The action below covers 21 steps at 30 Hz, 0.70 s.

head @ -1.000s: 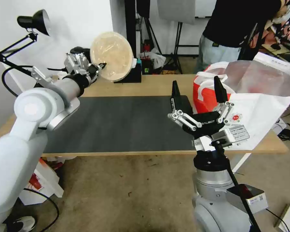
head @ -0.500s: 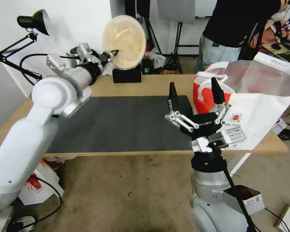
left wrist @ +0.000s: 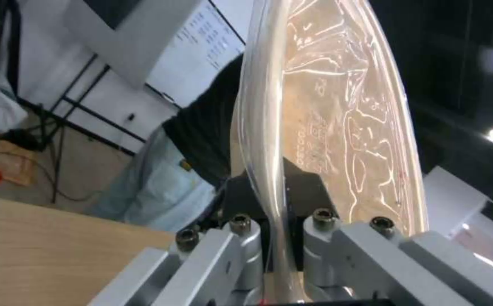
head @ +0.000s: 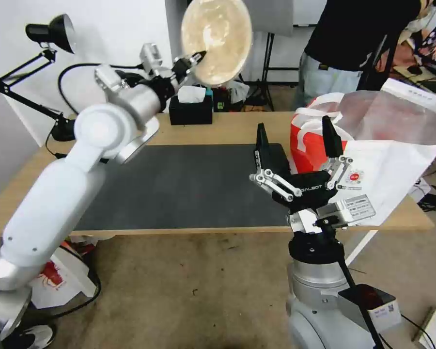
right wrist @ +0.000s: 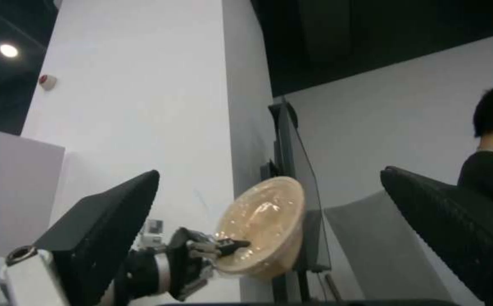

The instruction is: Pick up the trash from the table and place it into the takeout bag.

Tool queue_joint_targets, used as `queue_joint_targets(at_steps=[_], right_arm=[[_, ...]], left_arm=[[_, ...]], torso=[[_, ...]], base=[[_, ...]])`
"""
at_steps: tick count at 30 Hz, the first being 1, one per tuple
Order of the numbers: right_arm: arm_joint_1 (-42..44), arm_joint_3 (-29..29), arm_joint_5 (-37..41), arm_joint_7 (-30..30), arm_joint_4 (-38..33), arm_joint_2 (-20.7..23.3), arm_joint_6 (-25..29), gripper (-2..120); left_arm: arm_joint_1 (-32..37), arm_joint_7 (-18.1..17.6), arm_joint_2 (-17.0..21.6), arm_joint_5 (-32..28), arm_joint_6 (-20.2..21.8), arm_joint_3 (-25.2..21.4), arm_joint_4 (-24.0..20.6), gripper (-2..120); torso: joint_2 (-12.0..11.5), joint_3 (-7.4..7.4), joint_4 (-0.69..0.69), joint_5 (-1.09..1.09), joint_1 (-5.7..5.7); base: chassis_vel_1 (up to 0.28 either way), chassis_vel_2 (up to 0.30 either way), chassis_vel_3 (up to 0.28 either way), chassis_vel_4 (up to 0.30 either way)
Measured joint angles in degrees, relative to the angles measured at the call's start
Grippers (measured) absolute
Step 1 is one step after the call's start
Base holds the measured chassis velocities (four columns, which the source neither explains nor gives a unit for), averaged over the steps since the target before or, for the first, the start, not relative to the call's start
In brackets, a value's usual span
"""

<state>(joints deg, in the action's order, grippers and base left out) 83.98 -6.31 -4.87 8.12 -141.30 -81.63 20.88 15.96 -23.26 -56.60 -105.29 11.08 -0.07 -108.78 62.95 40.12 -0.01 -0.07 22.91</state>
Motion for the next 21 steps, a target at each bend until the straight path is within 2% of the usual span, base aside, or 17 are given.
queue_joint_targets(at_steps=[21], right_arm=[[1.51,-1.52,-2.2,-0.32,-1.92,-0.63,2.06,100]], left_arm=[[-6.24,1.68,-6.37,-0.01,-0.28,7.14,5.95,2]], torso=[[0.0,0.0,0.01,0.0,0.0]], base=[[0.0,0.0,0.0,0.0]])
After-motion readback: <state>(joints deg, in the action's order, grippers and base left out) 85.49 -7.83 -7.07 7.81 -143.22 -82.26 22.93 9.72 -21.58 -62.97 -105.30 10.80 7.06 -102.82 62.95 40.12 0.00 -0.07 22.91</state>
